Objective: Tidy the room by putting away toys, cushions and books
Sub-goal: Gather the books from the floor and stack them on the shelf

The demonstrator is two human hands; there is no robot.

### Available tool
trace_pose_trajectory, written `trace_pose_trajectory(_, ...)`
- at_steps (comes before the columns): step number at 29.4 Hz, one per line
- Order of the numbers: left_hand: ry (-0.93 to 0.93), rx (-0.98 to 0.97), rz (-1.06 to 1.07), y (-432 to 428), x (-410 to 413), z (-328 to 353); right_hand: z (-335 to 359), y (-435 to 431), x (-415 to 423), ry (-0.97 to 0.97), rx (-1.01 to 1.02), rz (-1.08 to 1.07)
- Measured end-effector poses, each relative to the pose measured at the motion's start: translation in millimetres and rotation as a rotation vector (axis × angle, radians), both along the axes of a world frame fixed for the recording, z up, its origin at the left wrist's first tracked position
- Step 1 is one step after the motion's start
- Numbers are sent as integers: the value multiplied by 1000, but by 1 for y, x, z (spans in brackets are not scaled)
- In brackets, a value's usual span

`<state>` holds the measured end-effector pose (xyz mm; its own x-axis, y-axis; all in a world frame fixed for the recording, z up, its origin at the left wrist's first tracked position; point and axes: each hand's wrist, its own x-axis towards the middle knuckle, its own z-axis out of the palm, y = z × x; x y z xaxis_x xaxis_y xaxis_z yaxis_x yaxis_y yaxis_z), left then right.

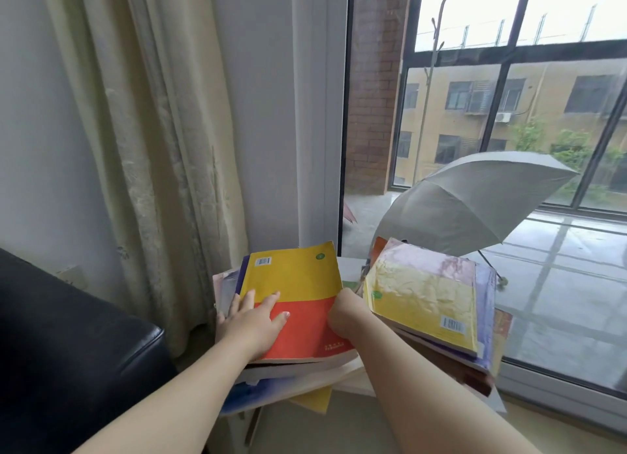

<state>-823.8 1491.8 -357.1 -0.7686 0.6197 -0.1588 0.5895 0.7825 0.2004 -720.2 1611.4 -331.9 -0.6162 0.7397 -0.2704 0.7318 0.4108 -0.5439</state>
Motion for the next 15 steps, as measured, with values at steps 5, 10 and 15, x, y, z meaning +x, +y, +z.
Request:
trace_pose_trajectory(5,50,36,-35,1,15,1,-4,-6,0,23,1,-27)
trace_pose_trajectory(10,17,11,-76,-10,9,6,-6,-13,0,109,-7,-61)
trace_pose_trajectory(15,122,51,-55,-3,28,0,-12,-19,5,123,-8,-45)
